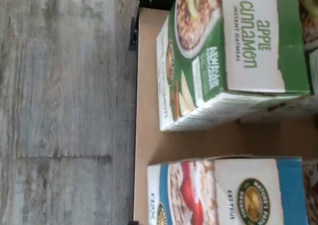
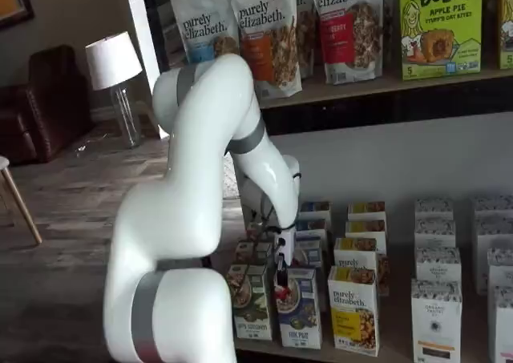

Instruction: Pick up the blue and white box that is on the bottom shelf, the second box from the left

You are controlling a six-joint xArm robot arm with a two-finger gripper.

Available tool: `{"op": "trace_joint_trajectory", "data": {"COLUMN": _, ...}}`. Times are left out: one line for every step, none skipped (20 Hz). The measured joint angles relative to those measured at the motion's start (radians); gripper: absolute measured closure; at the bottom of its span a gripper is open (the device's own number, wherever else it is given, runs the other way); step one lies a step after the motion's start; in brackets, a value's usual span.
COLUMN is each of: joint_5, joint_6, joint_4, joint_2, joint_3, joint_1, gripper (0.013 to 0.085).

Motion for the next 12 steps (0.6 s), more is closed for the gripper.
{"op": "trace_joint_trajectory", "data": {"joint_5": 0.006, "joint_6": 0.009, "joint_4": -0.014, "joint_2": 0.011, "joint_3": -0.014, "joint_1": -0.004, "gripper": 0.013}}
{"op": "trace_joint_trajectory", "data": {"joint_5": 0.01, "joint_6": 0.015, "joint_4": -0.023, "joint_2": 0.02, "joint_3": -0.027, "joint_1": -0.007, "gripper": 0.013}}
{"op": "trace_joint_trajectory", "data": {"joint_5": 0.015, "joint_6": 0.018, "joint_4": -0.028, "joint_2": 0.029, "joint_3": -0.038, "joint_1": -0.01, "gripper": 0.013}}
{"op": "trace_joint_trajectory", "data": {"joint_5": 0.018, "joint_6": 0.016, "joint_4": -0.028, "joint_2": 0.038, "joint_3": -0.049, "joint_1": -0.012, "gripper": 0.013}}
{"op": "trace_joint_trajectory", "data": {"joint_5": 0.019, "joint_6": 0.012, "joint_4": -0.025, "joint_2": 0.044, "joint_3": -0.058, "joint_1": -0.014, "gripper": 0.013}}
{"op": "trace_joint_trajectory", "data": {"joint_5": 0.021, "joint_6": 0.008, "joint_4": -0.023, "joint_2": 0.051, "joint_3": -0.067, "joint_1": -0.017, "gripper": 0.013}}
{"op": "trace_joint_trajectory", "data": {"joint_5": 0.023, "joint_6": 0.005, "joint_4": -0.022, "joint_2": 0.057, "joint_3": -0.073, "joint_1": -0.02, "gripper": 0.013}}
{"op": "trace_joint_trajectory", "data": {"joint_5": 0.024, "joint_6": 0.009, "joint_4": -0.03, "joint_2": 0.061, "joint_3": -0.079, "joint_1": -0.022, "gripper": 0.013}}
{"op": "trace_joint_trajectory", "data": {"joint_5": 0.027, "joint_6": 0.012, "joint_4": -0.036, "joint_2": 0.064, "joint_3": -0.084, "joint_1": -0.025, "gripper": 0.013}}
{"op": "trace_joint_trajectory", "data": {"joint_5": 0.032, "joint_6": 0.015, "joint_4": -0.042, "joint_2": 0.068, "joint_3": -0.09, "joint_1": -0.029, "gripper": 0.013}}
{"op": "trace_joint_trajectory", "data": {"joint_5": 0.04, "joint_6": 0.02, "joint_4": -0.049, "joint_2": 0.07, "joint_3": -0.096, "joint_1": -0.032, "gripper": 0.013}}
{"op": "trace_joint_trajectory", "data": {"joint_5": 0.046, "joint_6": 0.026, "joint_4": -0.059, "joint_2": 0.072, "joint_3": -0.101, "joint_1": -0.035, "gripper": 0.013}}
